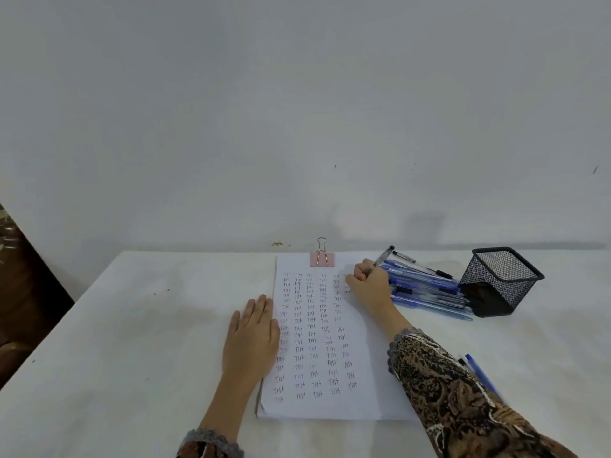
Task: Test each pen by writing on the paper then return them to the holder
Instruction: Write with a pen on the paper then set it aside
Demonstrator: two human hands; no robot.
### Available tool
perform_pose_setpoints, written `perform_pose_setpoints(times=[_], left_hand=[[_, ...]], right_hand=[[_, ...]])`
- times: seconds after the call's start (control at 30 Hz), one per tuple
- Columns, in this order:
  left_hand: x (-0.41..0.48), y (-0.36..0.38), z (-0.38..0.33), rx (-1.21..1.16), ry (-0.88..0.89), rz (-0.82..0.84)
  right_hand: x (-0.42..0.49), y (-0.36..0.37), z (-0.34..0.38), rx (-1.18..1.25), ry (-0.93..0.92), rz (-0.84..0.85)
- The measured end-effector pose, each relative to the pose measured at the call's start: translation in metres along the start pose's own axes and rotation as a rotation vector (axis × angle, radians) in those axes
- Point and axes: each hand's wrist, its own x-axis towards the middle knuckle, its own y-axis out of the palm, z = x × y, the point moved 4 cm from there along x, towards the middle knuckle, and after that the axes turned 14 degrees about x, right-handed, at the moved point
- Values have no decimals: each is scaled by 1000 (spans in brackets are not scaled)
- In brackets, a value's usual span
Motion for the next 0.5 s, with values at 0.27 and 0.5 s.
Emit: perform_pose_setpoints(times=[0.27,0.5], left_hand=[[-1,-2,-1,-17,-5,10],[-1,-2,-1,-1,13,1]], right_hand=[[-24,-5,24,533,197,-139],[-73,-18,17,952,172,-258]])
